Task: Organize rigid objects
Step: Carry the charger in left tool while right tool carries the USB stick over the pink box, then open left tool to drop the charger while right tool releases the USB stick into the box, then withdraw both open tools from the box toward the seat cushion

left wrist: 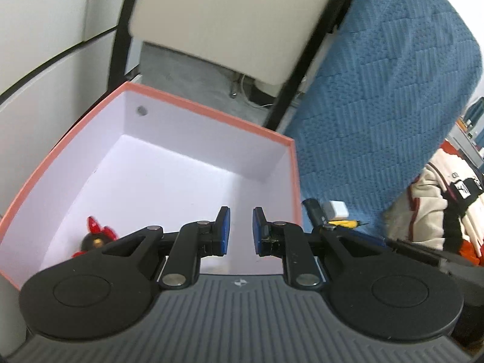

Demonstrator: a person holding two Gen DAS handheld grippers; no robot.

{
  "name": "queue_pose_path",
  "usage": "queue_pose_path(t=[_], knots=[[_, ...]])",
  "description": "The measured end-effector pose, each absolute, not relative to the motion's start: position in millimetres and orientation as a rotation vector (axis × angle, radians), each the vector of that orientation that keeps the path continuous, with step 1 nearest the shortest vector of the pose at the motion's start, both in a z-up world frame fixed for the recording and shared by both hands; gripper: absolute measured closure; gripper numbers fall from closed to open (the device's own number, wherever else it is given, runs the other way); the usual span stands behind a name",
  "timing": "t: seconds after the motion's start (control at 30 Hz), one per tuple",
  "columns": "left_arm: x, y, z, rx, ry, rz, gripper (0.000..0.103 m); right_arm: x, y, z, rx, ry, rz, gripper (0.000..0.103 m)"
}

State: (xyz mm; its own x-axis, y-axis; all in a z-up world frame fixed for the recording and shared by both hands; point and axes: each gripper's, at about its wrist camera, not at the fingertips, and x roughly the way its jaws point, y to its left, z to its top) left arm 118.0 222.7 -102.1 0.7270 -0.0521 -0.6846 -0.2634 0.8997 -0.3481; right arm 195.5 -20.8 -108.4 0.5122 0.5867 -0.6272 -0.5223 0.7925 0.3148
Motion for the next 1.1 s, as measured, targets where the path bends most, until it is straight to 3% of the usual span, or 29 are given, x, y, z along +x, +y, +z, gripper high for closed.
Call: queue_pose_path(t=[0.5, 0.57, 0.67, 1.1], knots=[[100.6, 259.3, -131.6, -0.486, 0.793, 0.181, 0.084, 173.0, 37.7, -143.8, 0.01, 0.857, 0.754, 0.074], [101.1, 255.4, -127.4, -0.476, 0.786, 0.173, 0.083, 174.4, 36.4, -140.3, 0.018, 0.846, 0.762, 0.073], [100.5, 248.8, -120.1, -0.466, 0.773, 0.166, 0.083, 174.7, 30.6, -132.3, 0.036, 0.819, 0.771, 0.062], [100.7, 187.8, -92.1, -0.441, 0.729, 0.101, 0.083, 171.5, -31.3, -108.8, 0.038, 0.718, 0.711, 0.062]])
